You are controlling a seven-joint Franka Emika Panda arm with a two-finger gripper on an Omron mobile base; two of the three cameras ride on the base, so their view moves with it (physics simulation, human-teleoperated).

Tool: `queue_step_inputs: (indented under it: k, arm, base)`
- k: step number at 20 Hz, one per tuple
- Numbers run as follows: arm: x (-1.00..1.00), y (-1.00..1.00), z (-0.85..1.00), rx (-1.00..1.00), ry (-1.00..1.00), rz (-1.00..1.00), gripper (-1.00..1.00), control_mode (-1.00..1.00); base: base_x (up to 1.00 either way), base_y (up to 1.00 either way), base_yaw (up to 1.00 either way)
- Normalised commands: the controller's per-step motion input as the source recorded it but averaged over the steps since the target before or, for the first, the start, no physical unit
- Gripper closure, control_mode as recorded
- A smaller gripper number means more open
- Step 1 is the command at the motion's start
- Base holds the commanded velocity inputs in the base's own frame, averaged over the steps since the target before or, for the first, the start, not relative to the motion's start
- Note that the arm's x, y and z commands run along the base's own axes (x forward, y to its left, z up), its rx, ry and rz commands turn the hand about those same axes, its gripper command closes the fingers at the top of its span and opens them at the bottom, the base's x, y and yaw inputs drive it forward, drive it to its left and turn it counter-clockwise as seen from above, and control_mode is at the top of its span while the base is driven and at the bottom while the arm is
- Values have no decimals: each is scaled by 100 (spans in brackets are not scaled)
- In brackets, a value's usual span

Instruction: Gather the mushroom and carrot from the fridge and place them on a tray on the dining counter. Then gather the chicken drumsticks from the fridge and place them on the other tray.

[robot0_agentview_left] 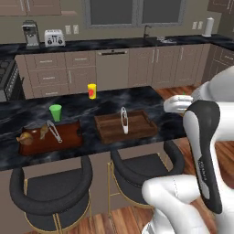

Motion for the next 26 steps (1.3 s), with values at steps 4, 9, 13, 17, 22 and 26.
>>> queue_step_inputs:
  k: [4,9,13,17,22,26]
  arm:
    - [95,8,-67,0,30,2,100,-100]
    - [86,15,-64,-1,15,6,100,-100]
    - [72,3,-52,-5,1,4,100,-100]
    - [53,0,-46,-11,0,2,100,-100]
    - [69,-9,-35,-6,0,0,100,-100]
    - [70,-8,-37,0,0,0,100,-100]
  base:
    - [0,0,0]
    - [0,0,0]
    - [0,0,0]
    - [0,0,0]
    - [0,0,0]
    - [0,0,0]
